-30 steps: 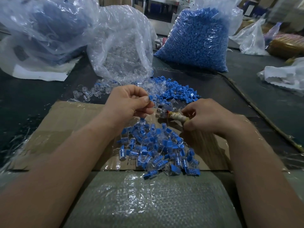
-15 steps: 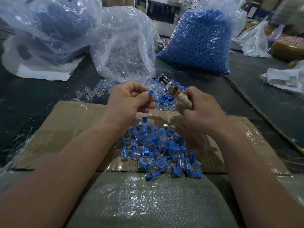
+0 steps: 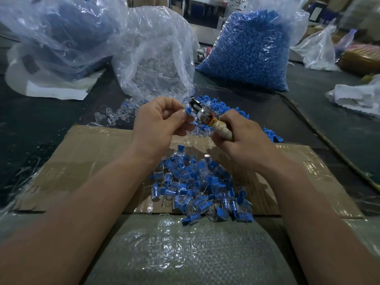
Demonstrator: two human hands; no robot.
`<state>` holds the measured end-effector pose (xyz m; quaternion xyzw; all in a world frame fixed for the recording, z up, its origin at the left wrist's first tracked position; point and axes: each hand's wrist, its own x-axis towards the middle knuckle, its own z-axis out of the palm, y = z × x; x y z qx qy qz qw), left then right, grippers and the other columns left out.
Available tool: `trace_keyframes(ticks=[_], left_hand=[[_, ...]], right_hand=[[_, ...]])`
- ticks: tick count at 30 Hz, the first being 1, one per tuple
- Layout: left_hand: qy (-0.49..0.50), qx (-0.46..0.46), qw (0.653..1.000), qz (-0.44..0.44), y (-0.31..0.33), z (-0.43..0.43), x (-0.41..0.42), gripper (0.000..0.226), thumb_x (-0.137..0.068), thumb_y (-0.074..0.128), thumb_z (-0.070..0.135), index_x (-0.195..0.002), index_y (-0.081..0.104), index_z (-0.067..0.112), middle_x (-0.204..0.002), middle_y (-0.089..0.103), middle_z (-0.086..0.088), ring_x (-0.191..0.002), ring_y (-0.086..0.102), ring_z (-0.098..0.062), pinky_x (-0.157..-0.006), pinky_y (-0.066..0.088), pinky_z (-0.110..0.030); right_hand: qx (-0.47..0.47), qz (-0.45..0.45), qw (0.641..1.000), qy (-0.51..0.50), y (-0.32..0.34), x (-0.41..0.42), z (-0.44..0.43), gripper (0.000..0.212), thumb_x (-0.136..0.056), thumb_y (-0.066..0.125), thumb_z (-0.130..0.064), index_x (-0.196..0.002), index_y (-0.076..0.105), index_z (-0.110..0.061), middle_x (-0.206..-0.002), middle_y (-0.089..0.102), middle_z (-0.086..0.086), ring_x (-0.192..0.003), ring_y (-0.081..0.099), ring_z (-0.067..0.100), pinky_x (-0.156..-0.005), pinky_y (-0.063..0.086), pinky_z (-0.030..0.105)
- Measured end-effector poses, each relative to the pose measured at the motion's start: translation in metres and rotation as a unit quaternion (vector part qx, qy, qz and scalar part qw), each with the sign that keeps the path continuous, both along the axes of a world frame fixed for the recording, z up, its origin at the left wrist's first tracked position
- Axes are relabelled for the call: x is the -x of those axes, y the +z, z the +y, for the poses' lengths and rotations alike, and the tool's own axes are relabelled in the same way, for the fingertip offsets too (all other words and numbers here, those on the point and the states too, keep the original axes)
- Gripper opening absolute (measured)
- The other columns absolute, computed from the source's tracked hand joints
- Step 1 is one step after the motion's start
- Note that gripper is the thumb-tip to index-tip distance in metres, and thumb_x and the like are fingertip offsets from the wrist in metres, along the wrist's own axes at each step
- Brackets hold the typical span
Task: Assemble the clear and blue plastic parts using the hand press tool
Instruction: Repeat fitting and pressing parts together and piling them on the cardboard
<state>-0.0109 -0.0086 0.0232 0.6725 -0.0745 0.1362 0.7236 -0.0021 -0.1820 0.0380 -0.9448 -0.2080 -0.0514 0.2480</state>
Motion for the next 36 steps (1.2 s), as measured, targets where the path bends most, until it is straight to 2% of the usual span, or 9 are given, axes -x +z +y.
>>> trace_keyframes(ticks=[15,22,28,32,36], left_hand=[[-0.002,-0.003,1.0,0.011,0.0,-0.002,0.0,0.022,-0.088,0.051,-0.007,-0.077,0.053,0.012,-0.055,0.066,0.008,-0.053,0.064,-0.005,-0.052,0.051,-0.016],[0.024,-0.03,0.999,0.009,0.001,-0.005,0.004,0.02,-0.089,0.053,-0.004,-0.076,0.052,0.012,-0.065,0.063,-0.001,-0.052,0.063,-0.005,-0.051,0.051,-0.017],[0.034,-0.038,0.999,0.019,0.001,-0.004,0.004,0.021,-0.089,0.053,-0.003,-0.076,0.052,0.014,-0.064,0.062,-0.001,-0.05,0.062,-0.004,-0.051,0.051,-0.018],[0.042,-0.038,0.998,0.019,0.001,-0.003,0.005,0.021,-0.089,0.054,-0.002,-0.075,0.052,0.014,-0.062,0.062,0.001,-0.049,0.061,-0.004,-0.051,0.051,-0.019],[0.047,-0.04,0.998,0.014,0.002,-0.003,0.005,0.02,-0.088,0.055,-0.001,-0.076,0.053,0.014,-0.064,0.063,0.0,-0.051,0.062,-0.004,-0.051,0.051,-0.017]], right_hand=[[0.034,-0.013,0.999,0.008,0.0,0.0,0.001,0.015,-0.09,0.053,-0.031,-0.089,0.042,-0.021,-0.074,0.045,-0.012,-0.065,0.041,0.004,-0.054,0.03,0.024],[0.034,-0.031,0.999,-0.007,-0.001,0.0,0.007,0.014,-0.088,0.055,-0.024,-0.082,0.043,-0.022,-0.069,0.047,-0.006,-0.069,0.048,0.019,-0.059,0.037,0.031],[0.033,-0.019,0.999,-0.013,-0.002,-0.001,0.009,0.019,-0.087,0.056,-0.021,-0.078,0.04,-0.027,-0.066,0.045,-0.011,-0.062,0.043,0.005,-0.055,0.033,0.028],[0.036,-0.025,0.999,-0.029,-0.004,0.0,0.011,0.015,-0.086,0.056,-0.02,-0.079,0.044,-0.026,-0.068,0.05,-0.009,-0.065,0.048,0.009,-0.056,0.038,0.027],[0.039,-0.043,0.998,-0.029,-0.004,0.0,0.011,0.015,-0.085,0.057,-0.02,-0.08,0.045,-0.026,-0.066,0.048,-0.01,-0.063,0.047,0.01,-0.053,0.034,0.025]])
